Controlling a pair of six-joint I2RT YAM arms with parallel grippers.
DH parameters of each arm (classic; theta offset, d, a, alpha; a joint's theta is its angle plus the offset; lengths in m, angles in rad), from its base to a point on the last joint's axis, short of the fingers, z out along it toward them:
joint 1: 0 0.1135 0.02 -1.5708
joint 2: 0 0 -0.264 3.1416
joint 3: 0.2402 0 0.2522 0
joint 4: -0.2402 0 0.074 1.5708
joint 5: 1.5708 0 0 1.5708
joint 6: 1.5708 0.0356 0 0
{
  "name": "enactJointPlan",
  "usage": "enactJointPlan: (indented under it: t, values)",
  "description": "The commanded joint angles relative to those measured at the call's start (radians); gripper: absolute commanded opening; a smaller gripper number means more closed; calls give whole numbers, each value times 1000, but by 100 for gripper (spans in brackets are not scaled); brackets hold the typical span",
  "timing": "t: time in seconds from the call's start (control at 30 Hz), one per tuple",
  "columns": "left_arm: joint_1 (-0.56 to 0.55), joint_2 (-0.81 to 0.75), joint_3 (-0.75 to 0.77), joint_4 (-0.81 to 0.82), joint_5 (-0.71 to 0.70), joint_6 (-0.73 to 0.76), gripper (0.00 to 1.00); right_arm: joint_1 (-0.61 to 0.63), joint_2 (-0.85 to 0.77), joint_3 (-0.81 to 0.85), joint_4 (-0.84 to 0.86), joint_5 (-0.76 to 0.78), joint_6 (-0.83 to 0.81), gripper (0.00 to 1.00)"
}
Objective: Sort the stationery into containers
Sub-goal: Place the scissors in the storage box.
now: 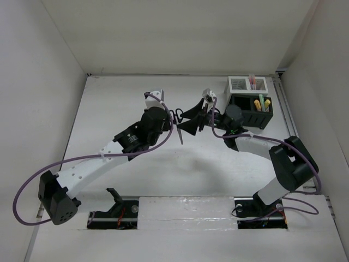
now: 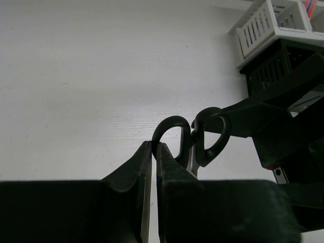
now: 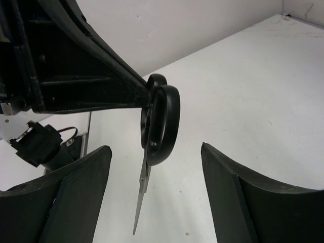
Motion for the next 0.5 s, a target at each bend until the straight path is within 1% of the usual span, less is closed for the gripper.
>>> enactJointPlan:
  t: [0.0,0.1,0.13,0.17,0.3,0.33,0.4,0.47]
  values:
    - [-2,-44,-2,60,23,10,0,2,-3,34,31,-1,-28,78]
    - [-2,-44,-2,69,32,19,0,2,-3,34,31,-1,-28,78]
    - [-2,-44,-2,69,32,19,0,2,7,43,46,-16,-16,75]
    - [-2,-44,-2,69,41,19,0,11,7,43,55,-25,-16,75]
    - [-2,-44,-2,78,81,37,0,21,31,54,80,-25,6,63]
    - [-2,-44,-2,87,90,38,0,21,40,54,92,-25,15,57]
    - [-2,-44,-11,87,100,38,0,21,51,74,101,-35,24,48]
    - [-2,-44,-12,87,100,38,0,21,62,83,101,-44,24,45]
